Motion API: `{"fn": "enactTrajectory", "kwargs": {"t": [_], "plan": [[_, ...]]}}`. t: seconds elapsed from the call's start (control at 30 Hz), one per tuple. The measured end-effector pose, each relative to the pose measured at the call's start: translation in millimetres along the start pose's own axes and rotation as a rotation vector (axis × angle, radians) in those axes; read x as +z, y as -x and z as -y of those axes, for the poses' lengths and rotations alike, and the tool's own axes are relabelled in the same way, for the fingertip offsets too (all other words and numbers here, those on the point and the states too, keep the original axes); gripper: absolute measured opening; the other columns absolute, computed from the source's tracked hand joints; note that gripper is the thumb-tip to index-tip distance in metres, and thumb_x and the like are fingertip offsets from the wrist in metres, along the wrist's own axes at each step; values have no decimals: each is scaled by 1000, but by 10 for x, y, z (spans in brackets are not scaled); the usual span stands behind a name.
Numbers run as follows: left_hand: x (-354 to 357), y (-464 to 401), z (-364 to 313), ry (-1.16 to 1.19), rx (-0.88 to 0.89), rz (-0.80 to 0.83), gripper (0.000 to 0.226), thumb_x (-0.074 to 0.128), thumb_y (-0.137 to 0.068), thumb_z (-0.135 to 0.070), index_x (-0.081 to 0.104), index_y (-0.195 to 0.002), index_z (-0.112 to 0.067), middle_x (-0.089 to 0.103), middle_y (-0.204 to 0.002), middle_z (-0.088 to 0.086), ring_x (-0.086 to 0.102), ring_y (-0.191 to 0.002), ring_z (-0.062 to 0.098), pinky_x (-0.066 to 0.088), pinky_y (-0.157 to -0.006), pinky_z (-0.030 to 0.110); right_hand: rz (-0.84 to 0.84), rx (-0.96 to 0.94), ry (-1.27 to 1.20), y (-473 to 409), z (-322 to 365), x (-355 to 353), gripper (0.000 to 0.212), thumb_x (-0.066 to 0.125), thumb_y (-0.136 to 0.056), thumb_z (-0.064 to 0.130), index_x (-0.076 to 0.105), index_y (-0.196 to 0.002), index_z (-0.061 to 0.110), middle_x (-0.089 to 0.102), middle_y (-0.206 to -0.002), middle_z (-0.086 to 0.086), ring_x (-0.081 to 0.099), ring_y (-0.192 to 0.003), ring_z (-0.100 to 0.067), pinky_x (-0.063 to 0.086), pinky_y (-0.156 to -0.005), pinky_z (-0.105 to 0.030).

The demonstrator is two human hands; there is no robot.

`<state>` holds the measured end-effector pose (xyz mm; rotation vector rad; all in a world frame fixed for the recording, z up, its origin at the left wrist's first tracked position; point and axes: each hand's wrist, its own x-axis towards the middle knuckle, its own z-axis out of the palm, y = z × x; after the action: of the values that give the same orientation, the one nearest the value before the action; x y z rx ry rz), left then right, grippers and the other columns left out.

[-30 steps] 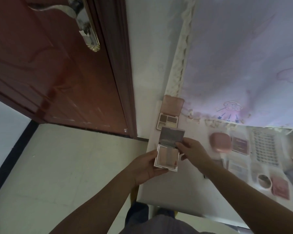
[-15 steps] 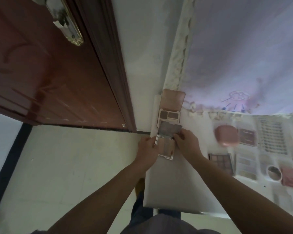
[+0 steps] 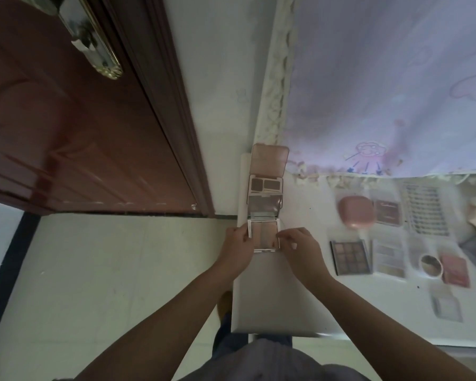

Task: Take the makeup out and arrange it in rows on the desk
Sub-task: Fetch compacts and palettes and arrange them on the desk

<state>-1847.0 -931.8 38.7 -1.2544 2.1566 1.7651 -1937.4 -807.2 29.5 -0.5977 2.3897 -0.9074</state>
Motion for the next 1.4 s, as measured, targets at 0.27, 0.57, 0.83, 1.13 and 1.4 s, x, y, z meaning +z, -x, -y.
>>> {"fn": "enactTrajectory", "kwargs": {"t": [0.27, 0.57, 0.83, 1.13, 1.4], "plan": [[43, 155, -109, -129, 163, -191, 31, 41, -96, -10, 52, -125, -13, 47, -113, 3, 48, -98, 13, 37, -81, 16, -89, -120, 101, 2, -97, -459, 21, 54, -91, 5, 68, -105, 11, 60, -109, -5, 59, -89, -13, 44, -81, -17], [1198, 192, -554, -248, 56, 271, 40, 35, -98, -12, 46, -135, -5, 52, -135, 15, 50, -120, 25, 38, -100, 27, 368, -351, 975, 167, -892, -1230, 67, 58, -88, 35, 24, -145, 25, 14, -157, -2, 9, -146, -21, 2, -118, -43], [1112, 224, -613, 410, -288, 287, 28, 40, -99, -23, 59, -116, -10, 63, -111, 14, 60, -89, 21, 49, -78, 28, 298, -438, 553, -1, -832, -1281, 60, 66, -71, 44, 46, -124, 22, 46, -124, 1, 46, -111, -22, 39, -87, -22], [823, 432, -511, 1029, -266, 487, 55, 50, -86, -50, 60, -124, -11, 63, -120, 13, 67, -96, 22, 55, -79, 36, 343, -502, 201, 14, -227, -1303, 57, 73, -73, 43, 47, -120, 28, 48, -116, 9, 49, -101, -7, 42, -85, -17], [588, 808, -135, 1172, -340, 511, 58, 50, -82, -51, 68, -112, -5, 66, -110, 23, 68, -92, 29, 57, -75, 33, 842, -81, -441, -194, 22, -1347, 33, 68, -75, 42, 67, -100, 20, 70, -107, -8, 67, -99, -20, 56, -84, -30]]}}
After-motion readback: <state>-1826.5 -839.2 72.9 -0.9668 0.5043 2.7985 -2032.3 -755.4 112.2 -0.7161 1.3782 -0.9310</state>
